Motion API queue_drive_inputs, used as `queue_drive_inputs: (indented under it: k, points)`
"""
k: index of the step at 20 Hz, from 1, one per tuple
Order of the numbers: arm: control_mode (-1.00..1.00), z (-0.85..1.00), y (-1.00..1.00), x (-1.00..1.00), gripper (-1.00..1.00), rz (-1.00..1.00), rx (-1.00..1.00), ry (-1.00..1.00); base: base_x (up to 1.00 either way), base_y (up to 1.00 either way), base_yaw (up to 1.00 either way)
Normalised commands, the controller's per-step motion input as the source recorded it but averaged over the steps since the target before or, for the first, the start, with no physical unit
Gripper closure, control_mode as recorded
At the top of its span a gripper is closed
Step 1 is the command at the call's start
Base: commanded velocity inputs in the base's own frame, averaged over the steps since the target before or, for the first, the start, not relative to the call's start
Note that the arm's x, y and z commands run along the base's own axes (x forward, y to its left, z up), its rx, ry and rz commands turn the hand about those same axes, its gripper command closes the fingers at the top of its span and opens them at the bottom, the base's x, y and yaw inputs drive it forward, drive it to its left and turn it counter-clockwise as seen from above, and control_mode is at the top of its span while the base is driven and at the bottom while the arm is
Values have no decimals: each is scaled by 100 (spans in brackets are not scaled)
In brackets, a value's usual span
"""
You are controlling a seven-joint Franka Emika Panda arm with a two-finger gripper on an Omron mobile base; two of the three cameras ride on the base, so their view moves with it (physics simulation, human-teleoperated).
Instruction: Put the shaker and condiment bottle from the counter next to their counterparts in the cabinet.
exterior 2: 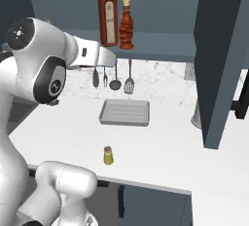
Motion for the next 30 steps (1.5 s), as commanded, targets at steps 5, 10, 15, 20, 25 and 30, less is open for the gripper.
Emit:
queue_drive_inputs:
  k: [5, 10, 15, 20, 25, 30]
  points:
    - [-100, -74, 0, -26, -100, -24, -3, 0, 0, 0, 0]
    - [-100, -67, 4, -52, -100, -14, -2, 0, 0, 0, 0]
    - [-100, -66, 26, -34, -100, -10, -3, -7, 0, 0, 0]
    - [-100, -68, 45, -20, -100, -17, -5, -18, 0, 0, 0]
    - [-100, -93, 11, -5, -100, -16, -4, -27, 0, 0, 0]
    - [-100, -100, 1, 0, -100, -7, -11, -39, 0, 0, 0]
